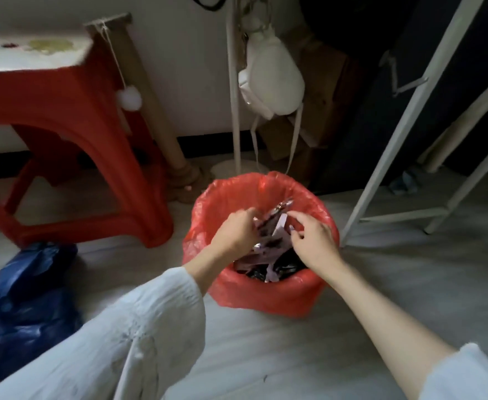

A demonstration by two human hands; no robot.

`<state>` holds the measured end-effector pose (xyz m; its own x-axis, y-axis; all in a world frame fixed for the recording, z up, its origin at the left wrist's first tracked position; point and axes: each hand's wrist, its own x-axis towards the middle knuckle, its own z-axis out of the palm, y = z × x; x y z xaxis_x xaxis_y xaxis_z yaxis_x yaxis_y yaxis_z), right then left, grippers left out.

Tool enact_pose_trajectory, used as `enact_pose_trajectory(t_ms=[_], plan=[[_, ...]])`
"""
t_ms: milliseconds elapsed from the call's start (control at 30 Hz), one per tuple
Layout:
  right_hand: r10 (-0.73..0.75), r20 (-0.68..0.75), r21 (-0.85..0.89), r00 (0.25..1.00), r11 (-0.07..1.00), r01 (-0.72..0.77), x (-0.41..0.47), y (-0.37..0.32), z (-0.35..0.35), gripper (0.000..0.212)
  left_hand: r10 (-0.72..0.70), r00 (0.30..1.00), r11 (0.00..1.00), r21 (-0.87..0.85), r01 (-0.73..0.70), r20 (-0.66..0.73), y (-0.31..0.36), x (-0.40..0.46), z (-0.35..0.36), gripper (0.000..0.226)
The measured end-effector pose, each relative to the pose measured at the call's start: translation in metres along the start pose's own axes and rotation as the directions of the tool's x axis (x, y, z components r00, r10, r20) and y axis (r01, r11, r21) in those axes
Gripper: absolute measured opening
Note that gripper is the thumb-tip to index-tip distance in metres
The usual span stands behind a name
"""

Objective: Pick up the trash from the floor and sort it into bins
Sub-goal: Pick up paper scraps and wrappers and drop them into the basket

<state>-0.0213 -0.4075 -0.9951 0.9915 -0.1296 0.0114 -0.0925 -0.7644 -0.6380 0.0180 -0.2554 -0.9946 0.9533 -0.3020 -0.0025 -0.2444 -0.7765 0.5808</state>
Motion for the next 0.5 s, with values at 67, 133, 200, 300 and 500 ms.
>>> enact_pose_trajectory(t_ms=[67,133,200,300,500], plan=[[-0.034,0.009,-0.068,0.999,0.997,0.035,-0.006,0.003,0.000,0.039,0.008,0.994,1.000,0.012,-0.010,0.109,-0.002,-0.009,0.008,0.031],[-0.050,-0.016,-0.092,0.999,0.995,0.049,-0.011,0.001,-0.003,0.040,0.021,0.994,1.000,0.018,-0.023,0.104,-0.005,-0.018,0.005,0.033],[-0.058,-0.033,-0.101,0.998,0.993,0.054,-0.016,-0.004,-0.006,0.039,0.014,0.997,0.998,0.062,-0.019,0.078,-0.008,-0.023,-0.009,0.034],[-0.056,-0.054,-0.143,0.997,0.989,0.048,-0.027,-0.023,-0.013,0.033,-0.008,0.998,0.995,0.099,0.002,0.063,-0.014,-0.034,-0.044,0.023],[-0.128,0.031,-0.197,0.991,0.972,0.131,-0.046,-0.093,-0.021,0.030,-0.026,0.987,0.989,0.146,0.003,0.160,-0.022,-0.088,-0.127,0.025]])
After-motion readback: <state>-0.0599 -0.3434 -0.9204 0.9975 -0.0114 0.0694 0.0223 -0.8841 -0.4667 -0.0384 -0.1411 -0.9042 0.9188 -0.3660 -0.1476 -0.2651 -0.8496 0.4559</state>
